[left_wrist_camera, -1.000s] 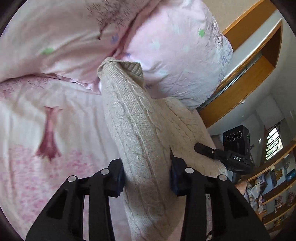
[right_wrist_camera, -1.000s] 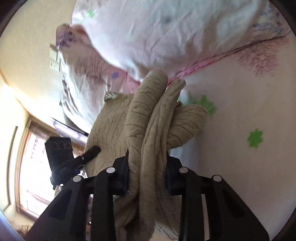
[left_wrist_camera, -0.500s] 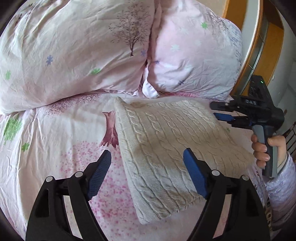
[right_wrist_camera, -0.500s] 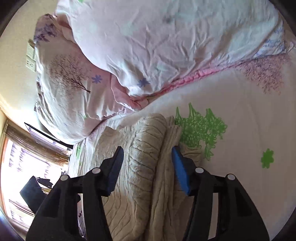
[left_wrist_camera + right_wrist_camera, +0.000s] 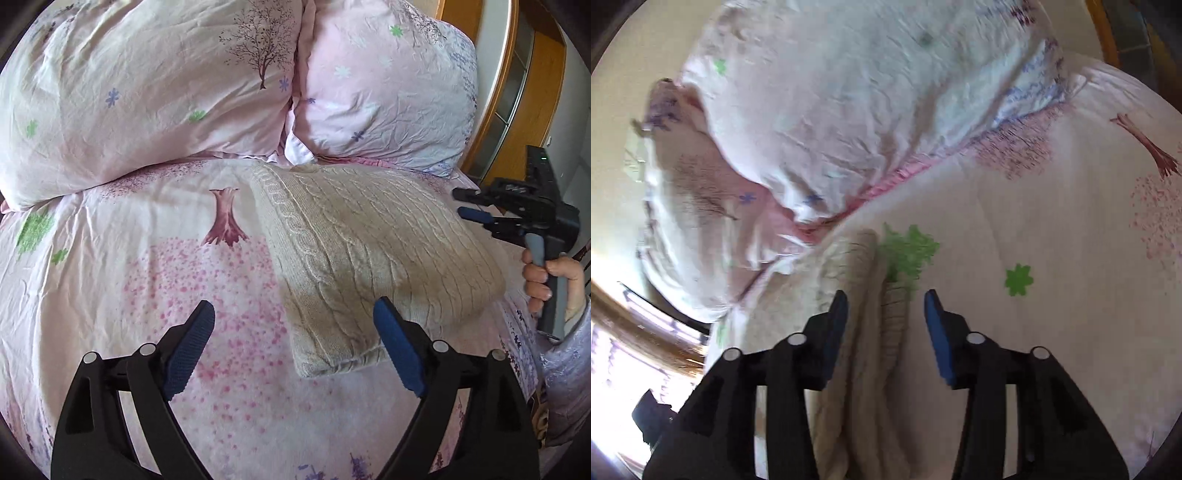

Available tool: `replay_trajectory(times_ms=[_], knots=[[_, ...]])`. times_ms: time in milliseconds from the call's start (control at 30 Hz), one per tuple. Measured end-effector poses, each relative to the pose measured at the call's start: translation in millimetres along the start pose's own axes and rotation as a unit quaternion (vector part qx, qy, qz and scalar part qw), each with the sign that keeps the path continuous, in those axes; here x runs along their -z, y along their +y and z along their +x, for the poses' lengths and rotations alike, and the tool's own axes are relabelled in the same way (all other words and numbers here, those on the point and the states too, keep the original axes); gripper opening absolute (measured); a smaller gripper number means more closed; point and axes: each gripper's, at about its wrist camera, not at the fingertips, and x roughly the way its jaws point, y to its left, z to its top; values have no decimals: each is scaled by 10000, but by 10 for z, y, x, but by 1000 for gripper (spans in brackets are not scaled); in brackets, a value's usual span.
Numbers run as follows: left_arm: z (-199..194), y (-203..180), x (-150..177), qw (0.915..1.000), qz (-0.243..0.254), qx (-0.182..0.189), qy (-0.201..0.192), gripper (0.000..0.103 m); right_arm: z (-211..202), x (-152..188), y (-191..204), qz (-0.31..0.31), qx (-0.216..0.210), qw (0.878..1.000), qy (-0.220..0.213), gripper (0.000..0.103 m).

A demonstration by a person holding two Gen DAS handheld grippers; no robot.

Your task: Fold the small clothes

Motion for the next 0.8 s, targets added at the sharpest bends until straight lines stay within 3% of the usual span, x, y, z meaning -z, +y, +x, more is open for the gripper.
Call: replay_trajectory(times_ms=[100,167,233,267,400,467,533,633,800], knots=[[-104,45,24,9995,-8,-291,-118,101,-267,267,257,-300,-1133,9929,179,63],[-123,38,24,9995,-49,-296,-62,102,-215,449,362,-406,-1223,9903,515,74],[-107,8,34,9987,-103,-475,124,102,103,569,326,-209,-597,9939,904,76],[-92,-11,43,9977,-109,-622,241,102,297,606,267,-86,-304,9931,1128,72],[-72,-59,120,9911,-39,-1225,527,102,-9,667,302,-251,-417,9974,538,70],[-89,-58,182,9920,-119,-1143,514,102,-259,770,402,-590,-187,9980,107,89],[-57,-52,231,9928,-260,-990,621,102,-411,913,474,-796,364,9960,-207,101],[50,-93,297,9921,-312,-881,837,102,-412,1170,561,-1177,1237,9851,-187,101],[175,-195,358,9887,-167,-1055,1056,102,-40,1495,700,-1848,1994,9619,285,101]])
